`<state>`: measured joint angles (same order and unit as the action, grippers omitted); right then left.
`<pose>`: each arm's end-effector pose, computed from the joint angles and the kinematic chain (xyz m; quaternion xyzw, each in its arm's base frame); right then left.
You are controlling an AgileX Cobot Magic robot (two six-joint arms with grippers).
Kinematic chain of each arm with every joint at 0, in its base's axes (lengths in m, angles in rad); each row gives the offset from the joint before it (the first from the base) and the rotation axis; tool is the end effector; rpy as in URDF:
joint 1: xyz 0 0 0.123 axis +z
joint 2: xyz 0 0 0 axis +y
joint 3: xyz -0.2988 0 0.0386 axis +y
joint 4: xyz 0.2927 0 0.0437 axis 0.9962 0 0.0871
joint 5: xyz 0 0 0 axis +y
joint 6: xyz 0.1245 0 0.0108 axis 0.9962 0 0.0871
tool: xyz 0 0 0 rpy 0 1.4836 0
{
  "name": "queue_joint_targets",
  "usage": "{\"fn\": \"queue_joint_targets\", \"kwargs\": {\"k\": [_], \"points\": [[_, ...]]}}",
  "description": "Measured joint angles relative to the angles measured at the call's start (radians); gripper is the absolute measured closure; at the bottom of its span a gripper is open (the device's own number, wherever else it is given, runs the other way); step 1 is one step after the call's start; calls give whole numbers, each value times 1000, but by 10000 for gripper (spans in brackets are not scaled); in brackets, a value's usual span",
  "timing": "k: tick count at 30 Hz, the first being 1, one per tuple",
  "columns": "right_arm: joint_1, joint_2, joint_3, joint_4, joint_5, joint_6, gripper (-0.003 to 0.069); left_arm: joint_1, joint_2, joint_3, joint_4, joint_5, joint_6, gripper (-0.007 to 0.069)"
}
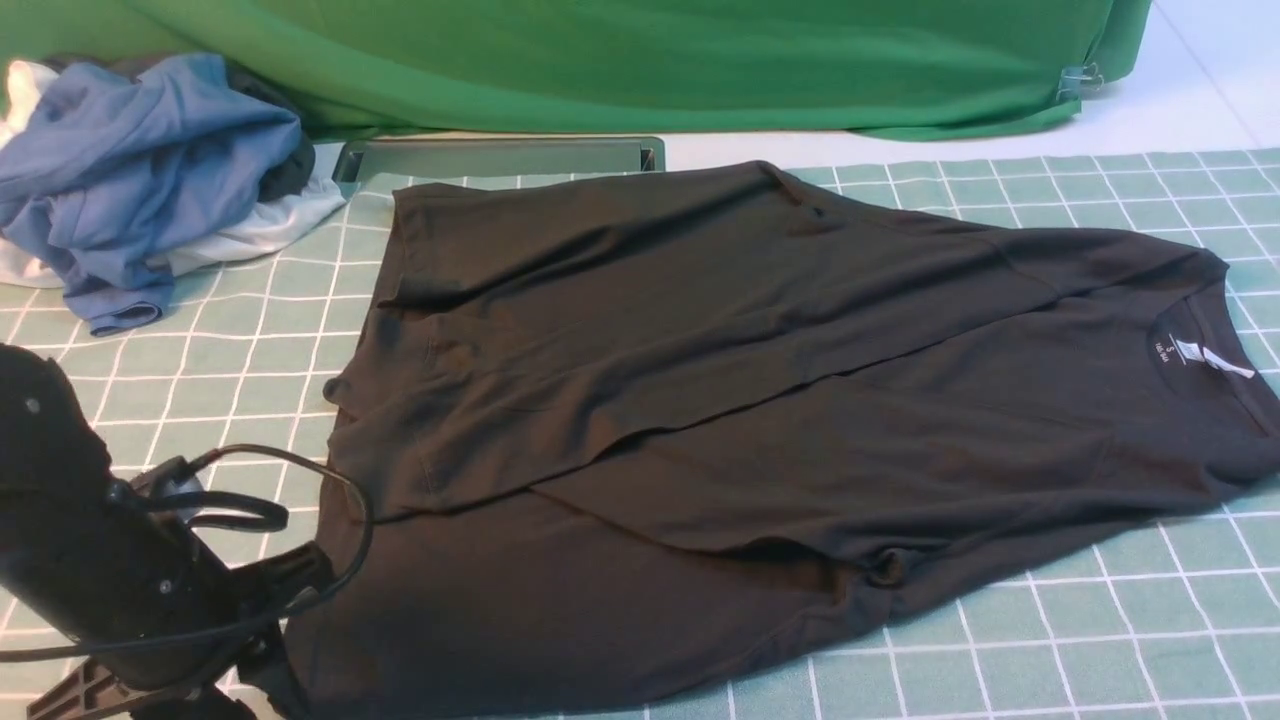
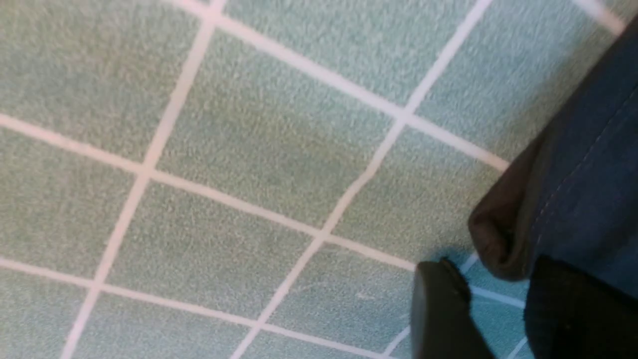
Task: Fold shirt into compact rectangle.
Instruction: 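Grasp the near edge of the shirt at its hem and shoulder corners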
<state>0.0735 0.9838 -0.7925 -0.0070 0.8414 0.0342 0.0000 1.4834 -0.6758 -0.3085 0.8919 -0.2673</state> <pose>0.2348 0.0166 0.2790 -0.0201 0.9513 0.0134 0.3073 0.2440 -0.0295 0.1213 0.2297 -0.9659 0.1138 0.0360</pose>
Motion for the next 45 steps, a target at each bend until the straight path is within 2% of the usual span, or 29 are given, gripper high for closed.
{"fn": "queue_joint_targets", "kwargs": {"k": [1,4,10,14,18,24,35,38,41,43,45], "points": [[0,0,0,0,-2,0,546,-2,-1,-3,4,8,-7,359],[0,0,0,0,-5,0,544,-38,-3,-22,53,37,-54,345],[0,0,0,1,-4,0,535,-260,-5,-69,277,50,-233,363],[0,0,0,1,-5,0,531,-335,-5,-79,368,44,-315,361],[0,0,0,1,-6,0,526,-339,7,-79,387,24,-357,347],[0,0,2,1,-12,0,520,-339,60,-79,384,-24,-361,316],[0,0,42,1,-30,0,515,-339,145,-95,385,-8,-358,316],[0,0,42,7,-30,1,513,-339,144,-95,358,-9,-345,356],[0,0,42,39,-28,-8,510,-338,145,-97,309,-16,-251,467],[4,0,42,124,-13,-74,504,-337,149,-100,257,-17,-141,557],[32,0,43,210,-6,-159,494,-336,150,-100,224,-15,-76,592]]}}
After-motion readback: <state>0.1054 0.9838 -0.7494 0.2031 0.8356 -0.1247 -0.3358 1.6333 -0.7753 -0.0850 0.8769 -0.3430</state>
